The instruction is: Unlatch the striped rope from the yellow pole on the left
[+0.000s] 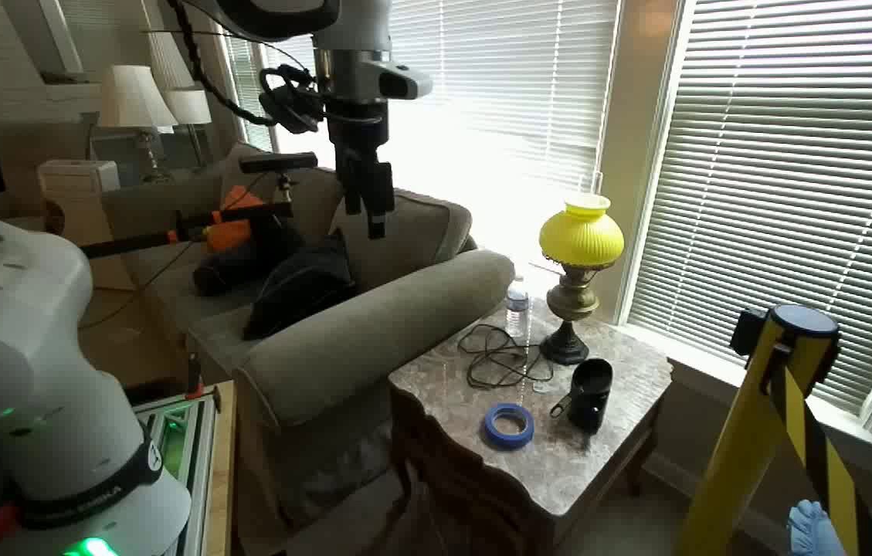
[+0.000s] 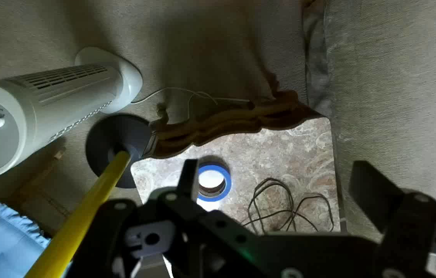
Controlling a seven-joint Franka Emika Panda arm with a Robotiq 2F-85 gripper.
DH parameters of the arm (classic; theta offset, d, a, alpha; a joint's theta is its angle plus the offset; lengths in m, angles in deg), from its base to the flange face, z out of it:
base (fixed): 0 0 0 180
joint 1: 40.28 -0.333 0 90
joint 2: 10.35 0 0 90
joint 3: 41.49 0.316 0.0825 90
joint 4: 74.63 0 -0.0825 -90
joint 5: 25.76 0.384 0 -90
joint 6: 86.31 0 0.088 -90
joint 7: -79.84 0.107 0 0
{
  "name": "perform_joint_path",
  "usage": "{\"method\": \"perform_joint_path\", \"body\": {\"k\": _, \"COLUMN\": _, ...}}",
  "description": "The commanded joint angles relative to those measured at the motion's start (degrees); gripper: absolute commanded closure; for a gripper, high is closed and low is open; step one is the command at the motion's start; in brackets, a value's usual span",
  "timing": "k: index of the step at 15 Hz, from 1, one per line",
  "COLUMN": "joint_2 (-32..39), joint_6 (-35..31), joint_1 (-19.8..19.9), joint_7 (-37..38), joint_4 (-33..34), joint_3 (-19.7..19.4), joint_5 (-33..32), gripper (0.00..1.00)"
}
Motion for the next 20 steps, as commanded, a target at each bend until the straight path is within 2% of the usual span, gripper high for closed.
{"method": "perform_joint_path", "body": {"k": 1, "joint_2": 0.0, "joint_6": 0.2, "joint_1": 0.2, "joint_7": -0.1, "joint_4": 0.1, "joint_3": 0.2, "joint_5": 0.1, "gripper": 0.00}}
{"method": "perform_joint_path", "body": {"k": 16, "joint_2": 0.0, "joint_6": 0.2, "joint_1": 0.2, "joint_7": -0.1, "joint_4": 0.1, "joint_3": 0.2, "joint_5": 0.1, "gripper": 0.00}}
{"method": "perform_joint_path", "body": {"k": 20, "joint_2": 3.6, "joint_6": -8.3, "joint_1": 1.2, "joint_7": -9.0, "joint_4": 0.9, "joint_3": -2.0, "joint_5": -6.3, "gripper": 0.00}}
